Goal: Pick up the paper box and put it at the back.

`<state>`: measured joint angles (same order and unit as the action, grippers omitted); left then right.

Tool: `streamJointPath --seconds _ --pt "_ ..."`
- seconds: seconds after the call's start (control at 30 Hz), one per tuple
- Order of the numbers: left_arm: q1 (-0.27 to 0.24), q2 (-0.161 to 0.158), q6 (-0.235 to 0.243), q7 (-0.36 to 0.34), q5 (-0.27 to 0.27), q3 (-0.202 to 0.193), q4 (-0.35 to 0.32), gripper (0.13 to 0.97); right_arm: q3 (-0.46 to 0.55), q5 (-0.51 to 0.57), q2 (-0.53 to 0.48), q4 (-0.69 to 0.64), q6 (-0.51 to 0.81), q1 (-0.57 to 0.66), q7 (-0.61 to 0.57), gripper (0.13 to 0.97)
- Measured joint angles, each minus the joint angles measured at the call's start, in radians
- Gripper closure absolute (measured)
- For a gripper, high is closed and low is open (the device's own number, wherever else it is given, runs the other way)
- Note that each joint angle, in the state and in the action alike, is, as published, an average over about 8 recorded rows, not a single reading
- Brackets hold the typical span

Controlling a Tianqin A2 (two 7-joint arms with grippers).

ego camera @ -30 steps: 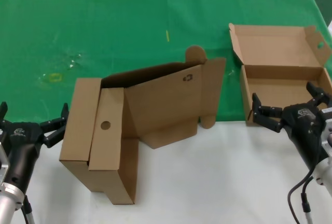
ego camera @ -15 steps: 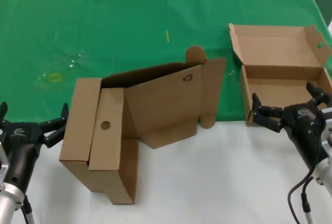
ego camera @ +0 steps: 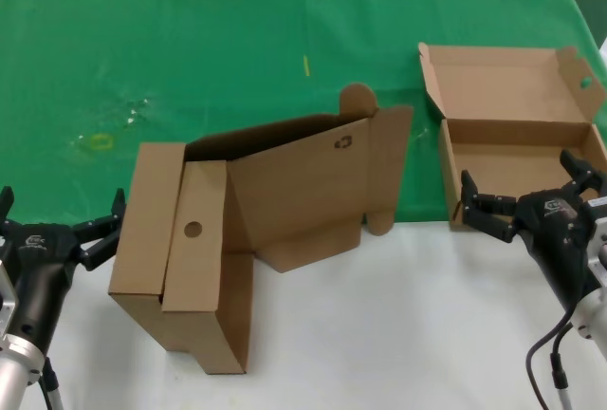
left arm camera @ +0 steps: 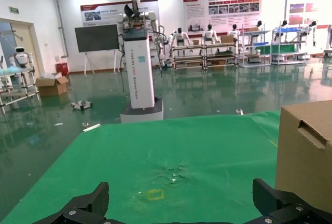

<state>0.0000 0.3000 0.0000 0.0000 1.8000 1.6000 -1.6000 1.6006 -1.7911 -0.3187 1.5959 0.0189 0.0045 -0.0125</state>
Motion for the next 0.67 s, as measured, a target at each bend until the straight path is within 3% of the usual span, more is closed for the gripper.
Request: streamJointPath --seconds 0.67 --pt "0.000 0.000 0.000 0.000 0.000 0.000 0.000 0.132 0.000 0.000 0.000 0.000 0.000 0.000 0.000 0.129"
